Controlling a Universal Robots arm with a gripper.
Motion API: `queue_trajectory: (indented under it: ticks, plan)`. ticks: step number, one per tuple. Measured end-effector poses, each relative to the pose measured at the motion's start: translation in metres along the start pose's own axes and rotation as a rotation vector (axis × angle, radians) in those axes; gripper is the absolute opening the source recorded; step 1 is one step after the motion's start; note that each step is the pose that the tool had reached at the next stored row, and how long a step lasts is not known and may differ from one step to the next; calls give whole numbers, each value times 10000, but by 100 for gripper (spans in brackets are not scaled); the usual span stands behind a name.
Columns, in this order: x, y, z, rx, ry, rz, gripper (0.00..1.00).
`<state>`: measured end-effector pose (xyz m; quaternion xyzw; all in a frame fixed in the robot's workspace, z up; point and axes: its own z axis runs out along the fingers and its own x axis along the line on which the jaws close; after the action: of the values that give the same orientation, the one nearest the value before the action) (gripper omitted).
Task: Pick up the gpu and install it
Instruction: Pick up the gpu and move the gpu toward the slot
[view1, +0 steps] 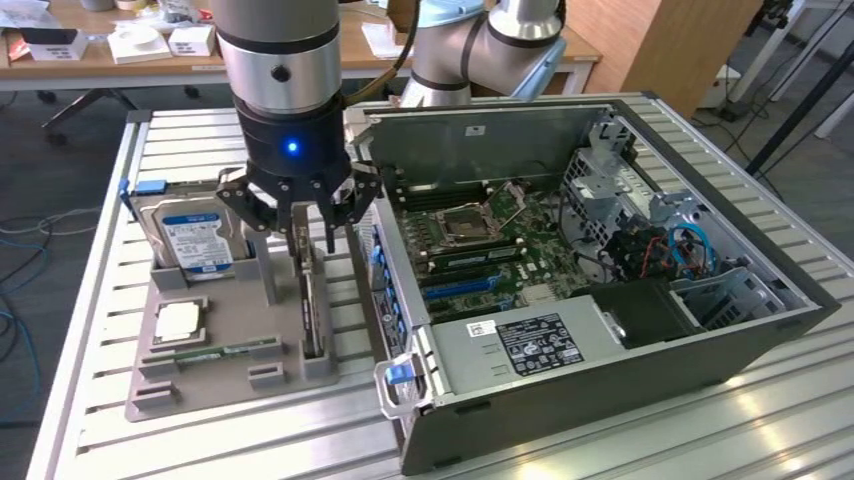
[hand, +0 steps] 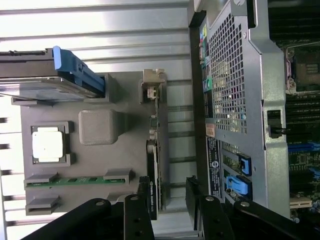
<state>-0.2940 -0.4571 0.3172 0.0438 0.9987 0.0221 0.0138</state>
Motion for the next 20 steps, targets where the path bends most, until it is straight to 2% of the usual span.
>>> queue_trajectory:
  ticks: [7, 13, 20]
  plan:
    - [59, -11, 15, -3, -22, 0, 43]
    - [62, -14, 24, -3, -25, -1, 43]
    - [63, -36, 140, -4, -41, -1, 43]
